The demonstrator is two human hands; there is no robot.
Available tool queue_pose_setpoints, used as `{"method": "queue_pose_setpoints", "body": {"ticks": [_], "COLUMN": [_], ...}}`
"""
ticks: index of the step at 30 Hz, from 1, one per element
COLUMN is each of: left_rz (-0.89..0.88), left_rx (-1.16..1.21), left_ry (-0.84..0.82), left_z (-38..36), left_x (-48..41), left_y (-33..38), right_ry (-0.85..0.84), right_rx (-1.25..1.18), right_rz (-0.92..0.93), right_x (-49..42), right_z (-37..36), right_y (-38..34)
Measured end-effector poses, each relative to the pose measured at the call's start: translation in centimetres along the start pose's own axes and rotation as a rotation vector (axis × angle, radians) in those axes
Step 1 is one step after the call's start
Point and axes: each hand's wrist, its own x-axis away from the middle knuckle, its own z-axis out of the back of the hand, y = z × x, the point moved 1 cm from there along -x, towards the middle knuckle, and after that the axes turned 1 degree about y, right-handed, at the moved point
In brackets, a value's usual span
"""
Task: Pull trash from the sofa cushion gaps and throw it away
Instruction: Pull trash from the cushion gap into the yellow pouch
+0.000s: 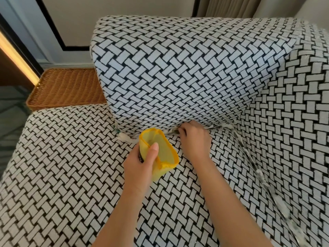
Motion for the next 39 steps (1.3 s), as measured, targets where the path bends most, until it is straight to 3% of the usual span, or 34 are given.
{"method": "queue_pose_setpoints", "body": {"ticks": [3,7,13,20,23,27,30,34,37,39], "left_rz": [0.008,0.025,0.067,0.089,0.083,0.071,0.069,0.071,0.097,0.116], "left_rx": [-0.047,-0.07,-0.062,-0.108,-0.094,-0.086,-0.105,-0.074,-0.087,-0.098], "left_ry": [-0.021,-0.045,-0.044,-0.102,-0.145,-0.169,-0.156,-0.151,-0.132,-0.135], "left_z": [-0.5,-0.7,-0.9,-1.1,-1.3,-1.7,-2.0,-2.2,-2.3,-2.3], "left_x": [-0.1,-0.2,-0.4,-0.3,-0.2,-0.3,-0.7,-0.9,-0.9,-1.0], "left_y": [0.4,1.3,1.7,2.5,3.1,3.3,2.9,3.0,3.0,2.8], "right_ry": [-0.028,-0.231,-0.403,-0.245,-0.142,-0.026,-0.114,-0.372,-0.192,-0.124], "right_rx": [0.002,0.032,0.146,0.018,-0.239,-0.916,-1.096,-0.909,-0.857,-0.664], "right_rz": [0.06,0.12,0.144,0.084,0.042,-0.029,0.089,0.243,0.063,-0.106], "right_x": [-0.3,-0.6,-0.5,-0.6,-0.8,-0.7,-0.3,0.1,-0.7,-1.3], "right_z": [-0.1,0.5,0.9,0.3,1.0,5.5,7.8,8.2,8.8,8.3], "right_y": [0.6,1.1,1.0,0.6,0.9,0.6,-0.6,-1.0,1.3,3.6]}}
